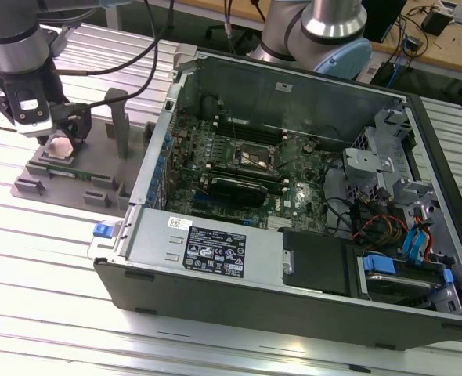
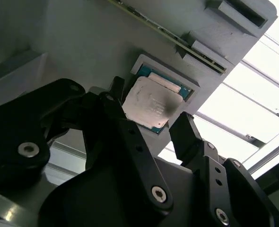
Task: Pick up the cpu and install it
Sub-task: 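Pick up the cpu and move it towards the insertion slot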
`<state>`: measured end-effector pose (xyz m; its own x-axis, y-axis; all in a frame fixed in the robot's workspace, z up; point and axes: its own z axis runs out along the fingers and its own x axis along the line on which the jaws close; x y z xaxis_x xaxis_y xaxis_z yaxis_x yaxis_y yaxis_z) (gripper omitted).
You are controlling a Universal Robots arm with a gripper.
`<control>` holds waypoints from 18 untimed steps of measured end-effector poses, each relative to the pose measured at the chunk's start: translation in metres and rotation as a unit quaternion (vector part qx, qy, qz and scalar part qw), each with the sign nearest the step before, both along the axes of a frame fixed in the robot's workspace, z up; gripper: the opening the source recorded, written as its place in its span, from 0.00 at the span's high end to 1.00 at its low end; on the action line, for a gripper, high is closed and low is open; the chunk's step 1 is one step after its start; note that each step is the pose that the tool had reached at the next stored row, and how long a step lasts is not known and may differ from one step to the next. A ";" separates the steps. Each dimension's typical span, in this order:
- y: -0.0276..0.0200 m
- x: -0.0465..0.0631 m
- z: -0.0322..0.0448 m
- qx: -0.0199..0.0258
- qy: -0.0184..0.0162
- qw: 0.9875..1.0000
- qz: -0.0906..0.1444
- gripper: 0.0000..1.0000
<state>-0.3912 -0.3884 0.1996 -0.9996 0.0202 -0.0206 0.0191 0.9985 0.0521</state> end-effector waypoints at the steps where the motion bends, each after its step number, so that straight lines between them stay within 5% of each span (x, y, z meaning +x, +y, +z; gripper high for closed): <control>1: 0.0001 0.000 -0.0007 0.000 0.000 1.000 0.000 0.34; 18: 0.0042 -0.005 -0.0142 0.000 0.000 1.000 0.000 0.34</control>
<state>-0.3964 -0.3842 0.1854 -0.9996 0.0203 -0.0204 0.0192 0.9984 0.0527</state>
